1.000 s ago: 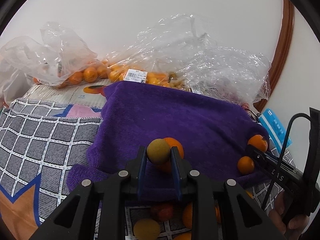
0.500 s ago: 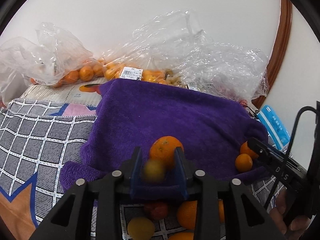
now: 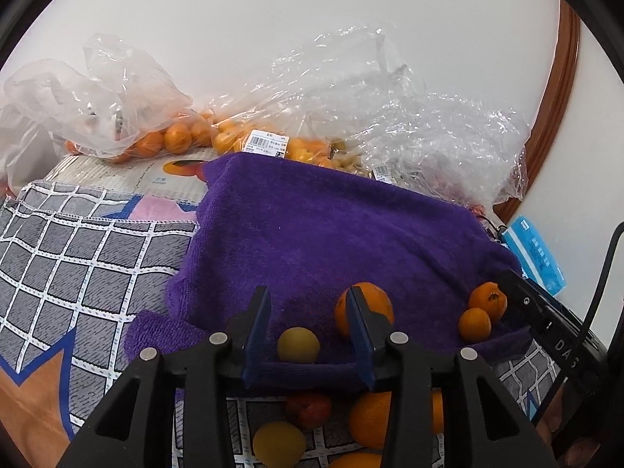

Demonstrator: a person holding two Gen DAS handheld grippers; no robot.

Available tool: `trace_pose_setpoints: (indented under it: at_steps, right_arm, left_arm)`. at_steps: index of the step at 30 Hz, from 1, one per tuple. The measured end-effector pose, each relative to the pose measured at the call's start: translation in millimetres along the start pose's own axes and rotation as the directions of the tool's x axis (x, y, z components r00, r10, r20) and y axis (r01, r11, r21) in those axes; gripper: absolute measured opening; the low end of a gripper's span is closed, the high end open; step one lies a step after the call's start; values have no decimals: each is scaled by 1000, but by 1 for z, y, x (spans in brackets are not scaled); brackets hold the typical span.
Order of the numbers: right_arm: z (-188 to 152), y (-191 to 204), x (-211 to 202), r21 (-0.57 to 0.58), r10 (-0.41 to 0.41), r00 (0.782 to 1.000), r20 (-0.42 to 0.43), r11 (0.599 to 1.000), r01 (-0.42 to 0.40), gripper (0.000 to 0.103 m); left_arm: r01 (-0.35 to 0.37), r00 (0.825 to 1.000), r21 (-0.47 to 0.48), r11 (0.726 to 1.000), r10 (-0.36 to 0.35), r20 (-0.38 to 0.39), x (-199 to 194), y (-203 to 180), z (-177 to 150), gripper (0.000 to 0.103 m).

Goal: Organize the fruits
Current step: 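Lower the stemmed orange onto the purple towel and open the right gripper while the left releases the yellow fruit, then withdraw both open grippers from the purple towel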

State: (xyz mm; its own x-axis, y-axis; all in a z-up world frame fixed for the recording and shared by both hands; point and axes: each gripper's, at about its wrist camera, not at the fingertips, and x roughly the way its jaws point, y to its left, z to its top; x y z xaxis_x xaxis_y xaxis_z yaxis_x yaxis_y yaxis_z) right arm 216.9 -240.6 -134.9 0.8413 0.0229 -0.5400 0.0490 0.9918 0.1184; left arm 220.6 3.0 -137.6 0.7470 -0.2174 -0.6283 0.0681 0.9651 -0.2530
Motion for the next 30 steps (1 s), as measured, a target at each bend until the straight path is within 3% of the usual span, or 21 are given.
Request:
trace_pose_setpoints:
  at_steps: [11,30]
  right_arm:
    - [4,-9,-26,54,-4,1000,-24,999,5,51]
    - [-15,-15,-86,8,-98,995,-20,995,98,54]
  left_arm:
    - [-15,999,17,1000,14,44,-13,-7,-2,39]
    - [-53,993,38,998,48,103,-43,-15,7,39]
